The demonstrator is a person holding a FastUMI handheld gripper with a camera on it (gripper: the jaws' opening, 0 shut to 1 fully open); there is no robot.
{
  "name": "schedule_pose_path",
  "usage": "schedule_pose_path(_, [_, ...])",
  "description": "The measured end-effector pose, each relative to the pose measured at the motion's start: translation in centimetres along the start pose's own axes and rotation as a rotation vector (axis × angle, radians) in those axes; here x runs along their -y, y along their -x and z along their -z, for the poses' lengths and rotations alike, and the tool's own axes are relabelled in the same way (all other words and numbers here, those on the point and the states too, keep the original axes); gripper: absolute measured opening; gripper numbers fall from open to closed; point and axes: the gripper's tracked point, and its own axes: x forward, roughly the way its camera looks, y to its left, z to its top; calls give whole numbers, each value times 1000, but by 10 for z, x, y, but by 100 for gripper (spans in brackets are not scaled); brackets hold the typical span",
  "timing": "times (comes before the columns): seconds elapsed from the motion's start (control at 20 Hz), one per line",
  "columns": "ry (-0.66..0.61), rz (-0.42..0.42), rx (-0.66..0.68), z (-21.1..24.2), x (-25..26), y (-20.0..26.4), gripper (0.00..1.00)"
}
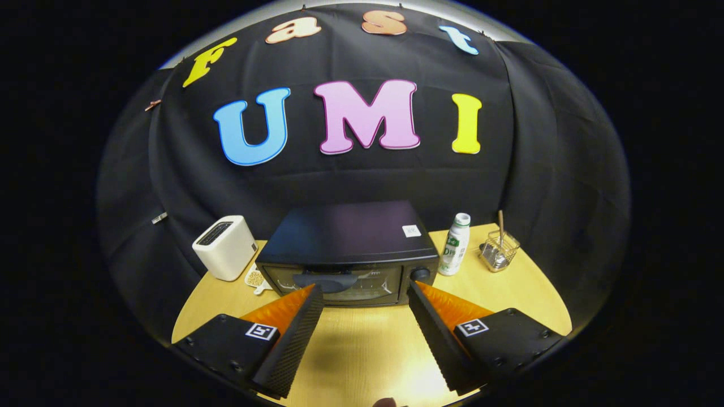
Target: Open the toaster oven, put the food inside, and close the toaster oven door.
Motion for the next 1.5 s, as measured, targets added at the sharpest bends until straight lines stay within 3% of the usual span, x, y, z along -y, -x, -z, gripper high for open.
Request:
schedule_pose_path(0.55, [-11,5,275,-97,51,107,98])
schedule_pose_path(1.1, [-8,57,370,-119,117,172,98])
schedule_pose_path(1.5, [-20,70,371,-122,151,174,98])
